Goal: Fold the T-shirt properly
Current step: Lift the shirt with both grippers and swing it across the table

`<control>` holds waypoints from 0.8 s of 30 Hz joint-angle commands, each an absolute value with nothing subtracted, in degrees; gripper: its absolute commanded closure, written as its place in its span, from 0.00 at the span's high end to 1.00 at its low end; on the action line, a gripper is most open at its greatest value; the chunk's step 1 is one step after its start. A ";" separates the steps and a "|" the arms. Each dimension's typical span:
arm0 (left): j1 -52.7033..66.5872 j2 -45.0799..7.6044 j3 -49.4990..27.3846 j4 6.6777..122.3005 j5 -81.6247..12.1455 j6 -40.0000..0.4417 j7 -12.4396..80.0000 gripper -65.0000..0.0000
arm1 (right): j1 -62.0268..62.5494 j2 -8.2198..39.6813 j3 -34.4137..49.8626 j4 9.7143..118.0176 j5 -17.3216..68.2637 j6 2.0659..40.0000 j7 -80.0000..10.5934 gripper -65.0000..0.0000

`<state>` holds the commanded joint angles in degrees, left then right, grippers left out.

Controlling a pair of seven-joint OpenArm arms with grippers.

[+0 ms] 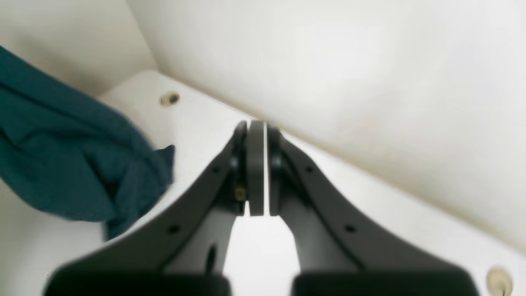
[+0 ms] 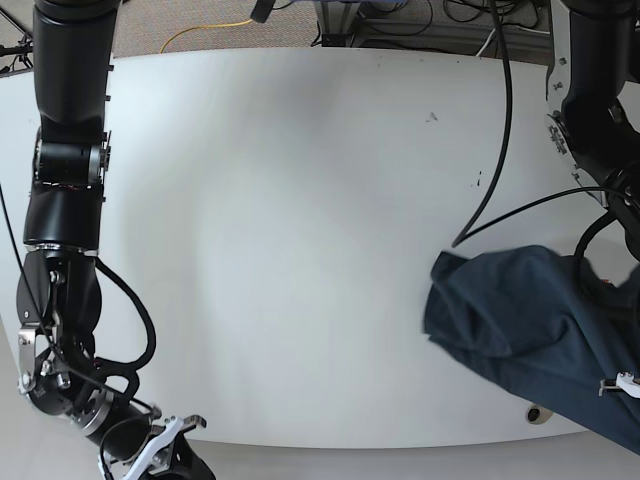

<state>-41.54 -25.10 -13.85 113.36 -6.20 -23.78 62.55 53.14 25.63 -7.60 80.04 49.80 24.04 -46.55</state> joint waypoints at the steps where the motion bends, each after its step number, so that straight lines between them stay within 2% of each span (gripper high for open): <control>1: -41.54 -25.10 -13.49 113.36 -6.20 -23.78 62.81 0.00 | 52.88 25.63 -7.87 80.04 49.80 24.13 -46.55 0.00; 12: -38.55 -25.01 -12.97 114.51 -6.20 -23.78 62.90 0.00 | 43.82 25.36 -7.60 80.13 49.80 23.87 -46.20 0.00; 21: -53.14 -24.75 -4.88 114.59 -6.29 -23.87 65.80 0.00 | 38.02 25.36 -2.42 80.13 49.63 23.78 -46.20 0.00; 24: -59.56 -22.73 -1.10 114.59 -6.29 -23.87 67.03 0.00 | 37.49 25.45 -2.07 80.13 49.63 23.96 -46.20 0.00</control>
